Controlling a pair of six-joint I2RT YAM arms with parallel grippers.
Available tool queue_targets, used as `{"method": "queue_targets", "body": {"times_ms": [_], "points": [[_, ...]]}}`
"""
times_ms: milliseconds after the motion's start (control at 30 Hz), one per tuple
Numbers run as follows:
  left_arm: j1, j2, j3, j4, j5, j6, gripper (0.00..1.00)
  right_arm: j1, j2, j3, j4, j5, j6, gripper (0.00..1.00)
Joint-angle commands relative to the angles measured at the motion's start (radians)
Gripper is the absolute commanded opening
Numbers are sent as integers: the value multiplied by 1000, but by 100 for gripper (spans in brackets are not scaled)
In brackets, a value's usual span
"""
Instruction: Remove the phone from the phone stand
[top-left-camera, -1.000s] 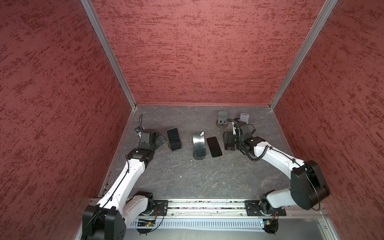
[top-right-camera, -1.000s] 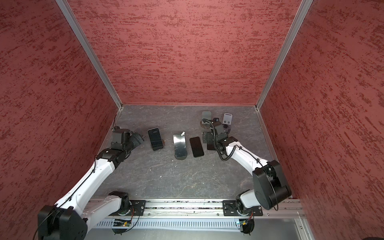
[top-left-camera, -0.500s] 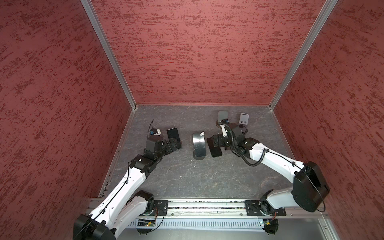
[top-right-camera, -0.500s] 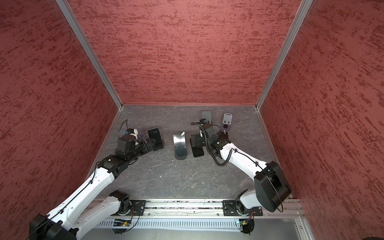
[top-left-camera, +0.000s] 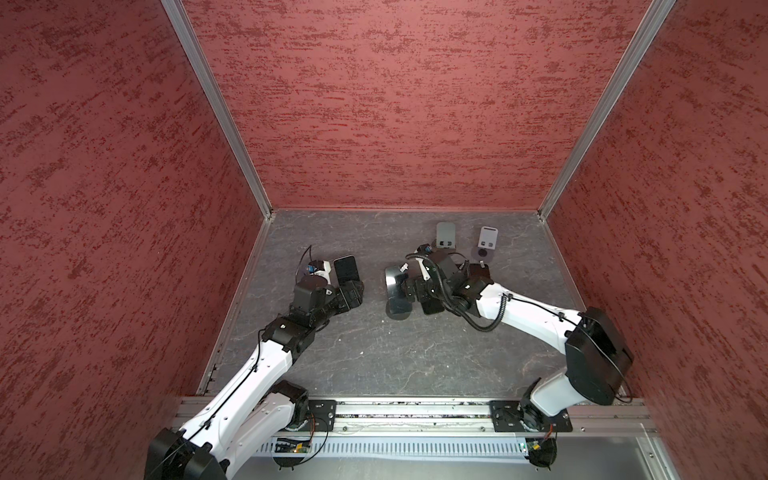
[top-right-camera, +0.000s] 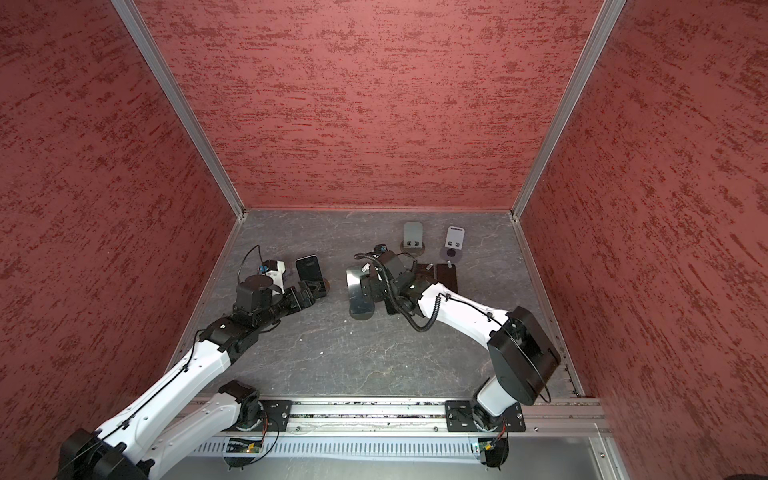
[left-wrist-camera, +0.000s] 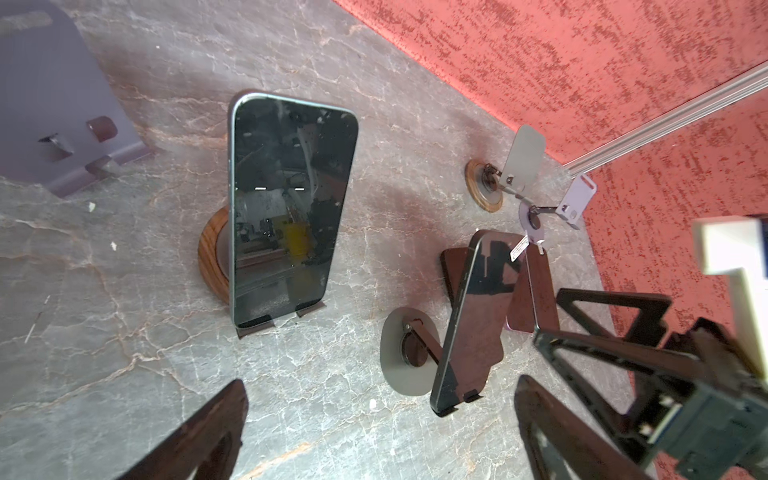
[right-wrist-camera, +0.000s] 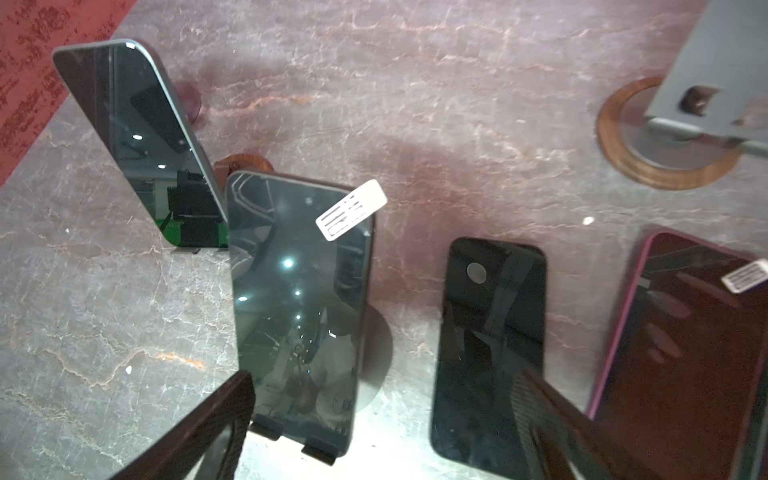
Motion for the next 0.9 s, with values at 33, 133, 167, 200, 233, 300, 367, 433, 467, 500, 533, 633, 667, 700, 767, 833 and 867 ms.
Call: {"method": "queue_targets", "body": {"times_ms": [33,133,167,200,233,300,367,433,467,500,533,633,667,700,767,833,867], "points": [[-3,-23,-8,10,6,28,100,44,49,70,-14,55,35,99],[-3,-32,-11,8,16,38,100,66,89,108,-29,86,39,99],[-3,-36,-11,5,19,44,100,74,103,120,-36,104,40,99],[-3,-40,-11,1,20,48,100,79,114,132,-44,117,41,99],[-3,-46,-10,-5,19,53,100,84,126,145,-53,128,41,99],[-2,-57,-13,-18,12,59,100,94,147,165,-64,151,45,99],[-2,-73,-17,-32,1,66,100,102,166,183,-78,176,57,99],[-2,-86,-23,-40,-3,68,100,108,180,198,-88,191,69,99],[-1,-91,-25,-42,-4,69,100,109,185,202,-90,193,73,99],[-2,-97,-31,-42,-7,68,100,113,192,207,-91,194,79,99],[-1,-102,-35,-44,-8,69,100,116,198,212,-91,196,84,99],[0,-109,-45,-44,-10,73,100,125,220,230,-99,202,93,99],[0,-110,-48,-44,-11,75,100,128,229,239,-107,211,98,99],[0,-110,-49,-44,-9,77,100,131,239,248,-118,223,105,99],[1,-110,-52,-46,-8,82,100,139,259,268,-146,256,121,99],[1,-110,-53,-47,-7,85,100,146,272,277,-159,285,135,99],[1,-110,-55,-47,-7,87,100,150,278,277,-160,293,142,99]]}}
